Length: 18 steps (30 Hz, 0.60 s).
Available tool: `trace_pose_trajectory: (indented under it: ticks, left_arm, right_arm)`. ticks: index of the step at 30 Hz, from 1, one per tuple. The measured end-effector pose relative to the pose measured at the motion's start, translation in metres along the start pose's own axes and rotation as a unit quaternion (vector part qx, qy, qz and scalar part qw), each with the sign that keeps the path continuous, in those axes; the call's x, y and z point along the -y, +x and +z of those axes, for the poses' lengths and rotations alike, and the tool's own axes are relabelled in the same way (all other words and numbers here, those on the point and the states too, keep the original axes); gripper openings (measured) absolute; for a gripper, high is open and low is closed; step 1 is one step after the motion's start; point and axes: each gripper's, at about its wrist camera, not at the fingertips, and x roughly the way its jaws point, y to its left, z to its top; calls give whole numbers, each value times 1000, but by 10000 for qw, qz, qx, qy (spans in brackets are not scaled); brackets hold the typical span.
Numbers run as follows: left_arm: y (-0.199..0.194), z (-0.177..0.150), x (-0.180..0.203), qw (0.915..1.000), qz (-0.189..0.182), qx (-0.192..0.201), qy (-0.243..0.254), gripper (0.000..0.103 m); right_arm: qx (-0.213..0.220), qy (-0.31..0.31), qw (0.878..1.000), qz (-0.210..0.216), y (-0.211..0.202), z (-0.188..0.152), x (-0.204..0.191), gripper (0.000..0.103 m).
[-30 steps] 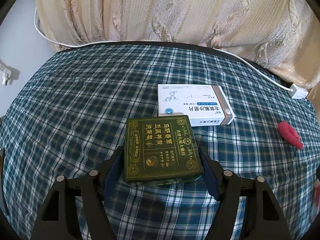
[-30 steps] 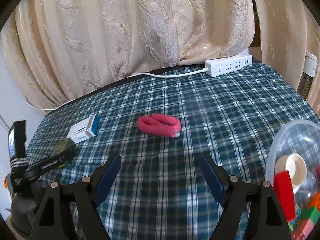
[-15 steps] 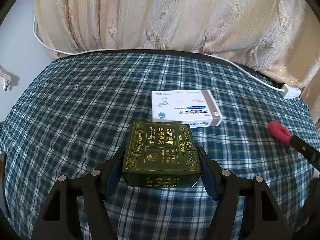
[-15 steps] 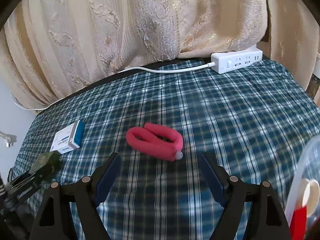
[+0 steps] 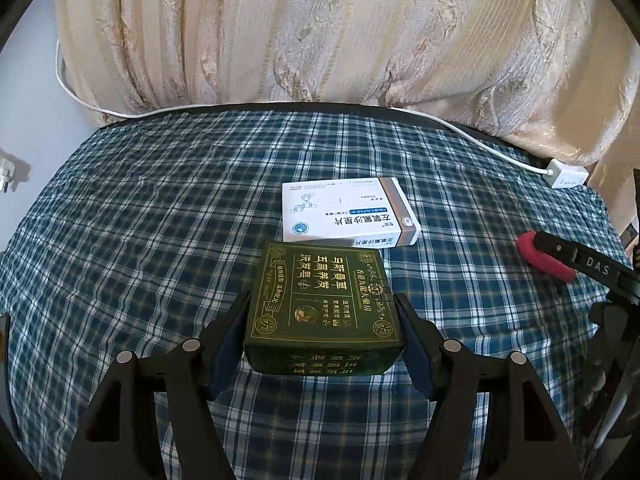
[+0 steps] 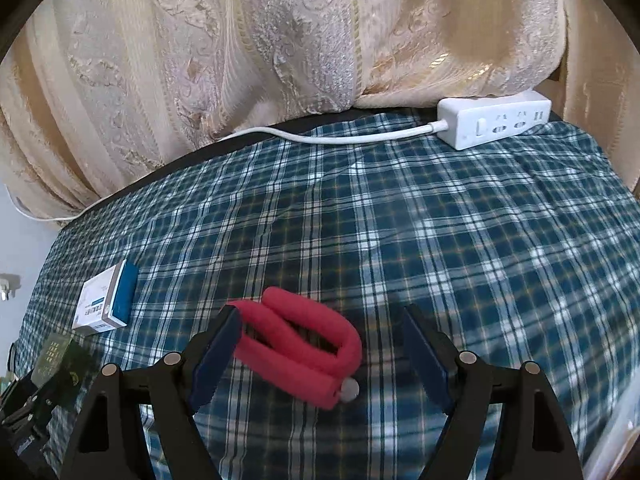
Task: Organize objects
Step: 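Grasp the pink foam curler with the right gripper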
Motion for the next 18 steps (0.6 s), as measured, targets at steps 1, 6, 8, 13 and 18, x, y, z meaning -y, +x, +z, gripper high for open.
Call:
trace_pose_trajectory:
  ticks: [1, 6, 8, 13, 18]
  left_arm:
    - [0, 0, 1, 10000, 1, -6, 6, 69]
    - [1, 0, 0, 10000, -1, -11, 9, 69]
    - [1, 0, 1, 10000, -9, -11, 3, 69]
    - [0, 0, 0, 10000, -33, -11, 11, 69]
    - [-2, 0, 2, 10000, -82, -9, 1, 69]
  right_arm:
    - [-17, -73, 10000, 40, 1, 0, -2, 84]
    - [-102, -359, 9992, 141, 2, -3, -11, 84]
    - [-157, -478, 9985, 237, 0, -6, -17, 84]
    - [-340, -818, 9950, 466, -9, -18, -34, 84]
    - [-424, -978, 9918, 708, -18, -29, -45, 84]
